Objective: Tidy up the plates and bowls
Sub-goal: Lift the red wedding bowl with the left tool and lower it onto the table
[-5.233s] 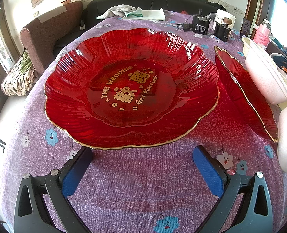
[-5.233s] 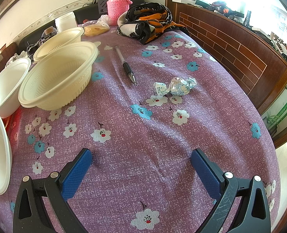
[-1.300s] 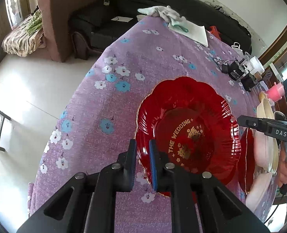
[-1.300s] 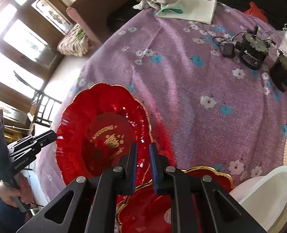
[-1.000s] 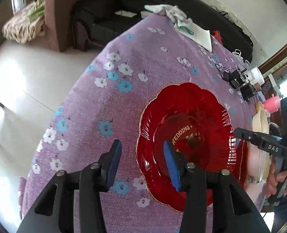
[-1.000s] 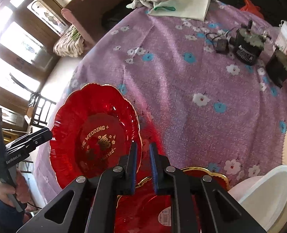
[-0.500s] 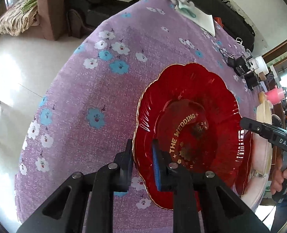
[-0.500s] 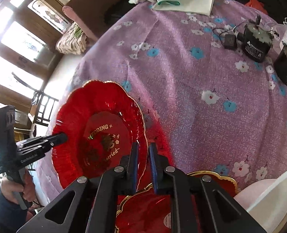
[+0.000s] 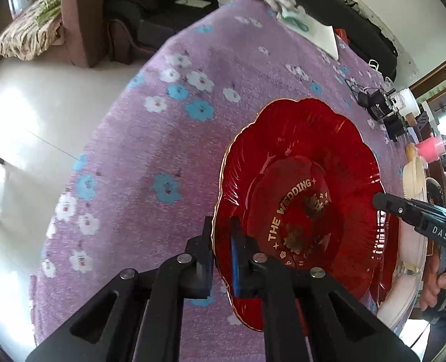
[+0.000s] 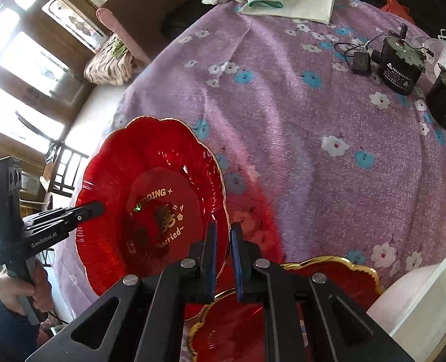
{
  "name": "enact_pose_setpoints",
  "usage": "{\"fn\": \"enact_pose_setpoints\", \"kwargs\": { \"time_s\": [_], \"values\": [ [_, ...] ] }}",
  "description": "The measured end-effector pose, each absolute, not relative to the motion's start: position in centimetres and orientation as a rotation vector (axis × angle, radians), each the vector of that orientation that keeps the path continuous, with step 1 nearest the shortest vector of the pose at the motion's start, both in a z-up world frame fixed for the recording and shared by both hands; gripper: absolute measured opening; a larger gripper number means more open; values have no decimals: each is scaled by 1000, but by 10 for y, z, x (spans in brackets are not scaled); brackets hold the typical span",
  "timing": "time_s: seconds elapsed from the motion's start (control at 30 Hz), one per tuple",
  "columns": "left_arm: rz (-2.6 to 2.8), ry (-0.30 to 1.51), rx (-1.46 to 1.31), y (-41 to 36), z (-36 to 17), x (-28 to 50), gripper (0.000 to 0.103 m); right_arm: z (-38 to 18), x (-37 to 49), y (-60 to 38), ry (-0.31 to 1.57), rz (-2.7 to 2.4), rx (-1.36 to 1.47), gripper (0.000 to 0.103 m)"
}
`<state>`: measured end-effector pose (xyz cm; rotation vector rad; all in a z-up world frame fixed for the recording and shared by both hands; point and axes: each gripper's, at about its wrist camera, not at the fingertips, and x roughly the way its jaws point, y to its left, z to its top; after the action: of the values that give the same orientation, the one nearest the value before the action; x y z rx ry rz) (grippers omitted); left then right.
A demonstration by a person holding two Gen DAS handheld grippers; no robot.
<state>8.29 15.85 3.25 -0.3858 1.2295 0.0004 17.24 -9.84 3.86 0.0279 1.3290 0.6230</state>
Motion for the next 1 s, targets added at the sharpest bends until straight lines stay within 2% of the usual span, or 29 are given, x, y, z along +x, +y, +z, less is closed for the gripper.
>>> {"fn": "enact_pose_setpoints", "kwargs": {
  "time_s": [0.6, 1.0],
  "values": [
    [47, 1119, -377, 204, 80, 22, 9, 76, 122, -53, 1262, 675, 69, 11],
    [-34, 1120, -341, 170, 86, -28, 9, 82, 51, -90, 1275, 595, 133, 11]
  ]
}}
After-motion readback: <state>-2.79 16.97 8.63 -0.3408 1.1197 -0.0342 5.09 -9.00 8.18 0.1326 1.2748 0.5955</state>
